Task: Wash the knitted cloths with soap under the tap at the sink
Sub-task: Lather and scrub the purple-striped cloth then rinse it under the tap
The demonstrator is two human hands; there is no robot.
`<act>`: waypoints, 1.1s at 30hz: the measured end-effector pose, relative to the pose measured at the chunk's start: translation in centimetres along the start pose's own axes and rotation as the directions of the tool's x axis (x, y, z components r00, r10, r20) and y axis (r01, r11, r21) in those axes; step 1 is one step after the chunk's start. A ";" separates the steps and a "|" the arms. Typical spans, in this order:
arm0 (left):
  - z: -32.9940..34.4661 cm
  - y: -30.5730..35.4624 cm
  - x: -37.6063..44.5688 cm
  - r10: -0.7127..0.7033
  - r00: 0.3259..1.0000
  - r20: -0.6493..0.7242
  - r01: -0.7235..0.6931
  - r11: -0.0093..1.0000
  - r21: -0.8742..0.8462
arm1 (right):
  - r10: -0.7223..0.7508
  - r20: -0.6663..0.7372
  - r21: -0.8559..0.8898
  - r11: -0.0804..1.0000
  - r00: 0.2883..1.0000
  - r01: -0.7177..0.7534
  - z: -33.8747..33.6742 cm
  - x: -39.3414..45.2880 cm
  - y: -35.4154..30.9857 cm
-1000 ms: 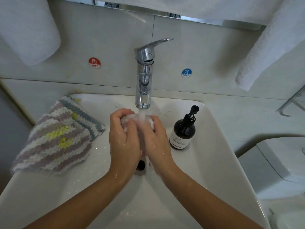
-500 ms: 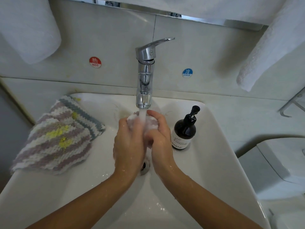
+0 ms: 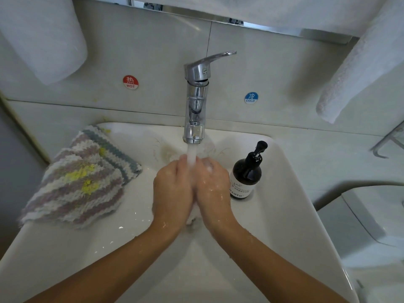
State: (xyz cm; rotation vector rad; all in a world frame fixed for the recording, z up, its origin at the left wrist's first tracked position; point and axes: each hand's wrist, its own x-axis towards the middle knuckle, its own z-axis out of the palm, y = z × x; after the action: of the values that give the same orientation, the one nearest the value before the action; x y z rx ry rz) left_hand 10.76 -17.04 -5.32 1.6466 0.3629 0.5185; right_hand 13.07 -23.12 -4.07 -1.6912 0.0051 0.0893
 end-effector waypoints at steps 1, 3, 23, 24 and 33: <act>-0.1 0.0 -0.1 0.006 1.000 0.024 -0.006 1.000 -0.001 | -0.013 -0.008 -0.004 1.000 1.000 0.013 -0.1 0.0 0.0; -0.1 0.0 -0.2 0.006 0.999 0.036 -0.005 1.000 -0.022 | -0.076 -0.020 -0.022 0.997 0.997 0.075 -0.3 -0.2 0.1; 0.3 -0.2 -1.0 -0.105 0.994 -0.028 0.104 0.994 -0.030 | -0.003 0.004 0.015 1.000 1.000 0.003 -0.1 -0.6 0.3; 0.4 -0.1 -1.0 -0.094 0.995 -0.037 0.094 0.996 0.005 | -0.007 -0.015 -0.033 0.999 1.000 0.007 -0.1 -0.5 0.3; 0.6 -0.6 -0.8 -0.067 0.998 -0.001 0.067 0.993 0.099 | -0.097 0.097 -0.385 0.914 0.991 0.127 -0.5 -0.4 -0.1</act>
State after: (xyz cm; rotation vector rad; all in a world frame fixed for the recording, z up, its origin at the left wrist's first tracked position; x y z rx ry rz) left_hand 10.44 -17.82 -6.07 1.7241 0.4462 0.4543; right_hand 12.67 -23.60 -3.89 -2.0840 -0.1778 0.0714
